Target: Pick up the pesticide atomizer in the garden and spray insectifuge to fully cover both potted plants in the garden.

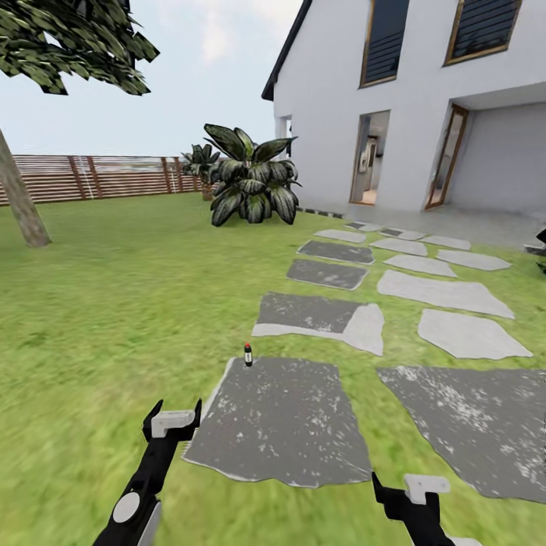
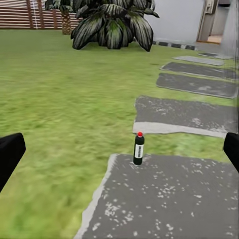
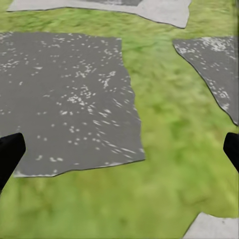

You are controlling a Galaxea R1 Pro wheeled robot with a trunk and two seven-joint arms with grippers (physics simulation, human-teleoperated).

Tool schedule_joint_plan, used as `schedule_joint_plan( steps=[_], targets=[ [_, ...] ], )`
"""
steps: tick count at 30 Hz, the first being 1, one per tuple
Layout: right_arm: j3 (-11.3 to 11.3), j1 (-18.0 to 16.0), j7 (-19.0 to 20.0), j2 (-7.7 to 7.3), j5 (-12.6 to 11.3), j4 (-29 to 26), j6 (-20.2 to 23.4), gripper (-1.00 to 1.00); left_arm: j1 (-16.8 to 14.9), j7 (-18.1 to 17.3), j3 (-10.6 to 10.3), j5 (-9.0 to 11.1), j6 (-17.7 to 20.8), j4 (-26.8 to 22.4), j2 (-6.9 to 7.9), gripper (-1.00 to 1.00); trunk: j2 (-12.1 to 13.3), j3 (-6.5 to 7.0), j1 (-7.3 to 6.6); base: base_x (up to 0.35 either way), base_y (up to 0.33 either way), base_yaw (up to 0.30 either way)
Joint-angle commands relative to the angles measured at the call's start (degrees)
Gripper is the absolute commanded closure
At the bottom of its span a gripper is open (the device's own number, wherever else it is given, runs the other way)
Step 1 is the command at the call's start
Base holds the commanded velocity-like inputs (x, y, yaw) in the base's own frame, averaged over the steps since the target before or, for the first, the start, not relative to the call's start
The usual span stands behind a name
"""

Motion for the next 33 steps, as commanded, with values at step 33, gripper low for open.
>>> schedule_joint_plan(
  steps=[33],
  targets=[
    [0.0,0.0,-0.2,0.06,0.0,0.0,0.0,-1.0,0.0,0.0,0.0,0.2,-0.2,0.1,-0.01,-1.0,0.0,0.28,0.02,0.307,0.087,-0.073]
  ],
)
